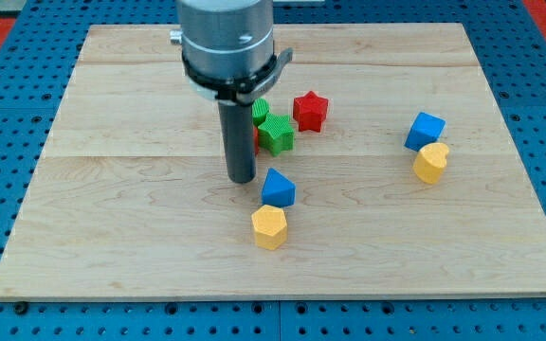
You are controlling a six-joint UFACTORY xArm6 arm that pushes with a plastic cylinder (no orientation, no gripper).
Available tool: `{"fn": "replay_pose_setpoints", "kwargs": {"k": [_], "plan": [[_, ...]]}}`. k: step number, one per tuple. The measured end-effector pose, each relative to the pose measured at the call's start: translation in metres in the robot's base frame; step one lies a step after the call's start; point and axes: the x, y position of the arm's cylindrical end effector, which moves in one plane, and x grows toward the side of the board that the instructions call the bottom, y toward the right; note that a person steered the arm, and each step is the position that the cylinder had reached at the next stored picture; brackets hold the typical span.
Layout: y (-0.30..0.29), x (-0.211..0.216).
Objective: Push the blue triangle into the yellow heart
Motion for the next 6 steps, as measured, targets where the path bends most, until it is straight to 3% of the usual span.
{"fn": "replay_pose_setpoints", "kwargs": {"k": [1, 3, 4, 5, 6], "plan": [[0.024, 0.013], [0.178, 0.001], [0.174, 0.024], [0.176, 0.1], [0.093, 0.11]]}}
